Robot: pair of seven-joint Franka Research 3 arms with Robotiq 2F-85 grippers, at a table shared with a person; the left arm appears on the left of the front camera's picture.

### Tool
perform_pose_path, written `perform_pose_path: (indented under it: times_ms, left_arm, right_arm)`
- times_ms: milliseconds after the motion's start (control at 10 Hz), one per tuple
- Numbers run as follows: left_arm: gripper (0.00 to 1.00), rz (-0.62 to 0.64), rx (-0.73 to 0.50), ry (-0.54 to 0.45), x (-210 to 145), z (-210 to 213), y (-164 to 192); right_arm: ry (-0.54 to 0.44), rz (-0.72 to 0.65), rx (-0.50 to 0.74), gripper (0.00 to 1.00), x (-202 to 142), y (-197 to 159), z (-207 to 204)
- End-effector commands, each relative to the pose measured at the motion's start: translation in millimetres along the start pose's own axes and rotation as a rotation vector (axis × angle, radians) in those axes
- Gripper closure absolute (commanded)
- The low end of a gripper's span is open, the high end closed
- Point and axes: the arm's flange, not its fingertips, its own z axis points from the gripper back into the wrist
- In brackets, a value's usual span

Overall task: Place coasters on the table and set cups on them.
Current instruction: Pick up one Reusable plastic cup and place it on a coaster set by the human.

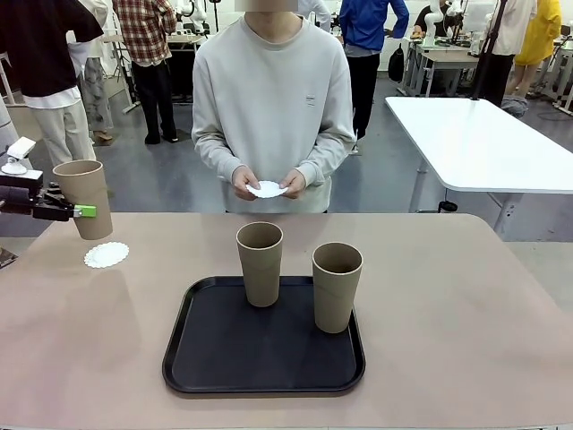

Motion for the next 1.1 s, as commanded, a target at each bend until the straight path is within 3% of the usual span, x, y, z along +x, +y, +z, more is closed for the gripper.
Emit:
perform_pose_path:
  times_ms: [0,400,1000]
  left_arm:
    - [0.15,-0.092,-0.087,-0.029,-17,-4,3]
    - [0.15,-0.187,-0.116,-0.069,-45,-4,6]
    - [0.15,-0.123,-0.117,-0.060,-50,-6,21]
  right_arm:
    - [-0.007,0.017,0.029,0.00,2,1,0]
    - [-0.007,0.017,0.029,0.00,2,1,0]
    - [-0.007,0.017,0.029,0.00,2,1,0]
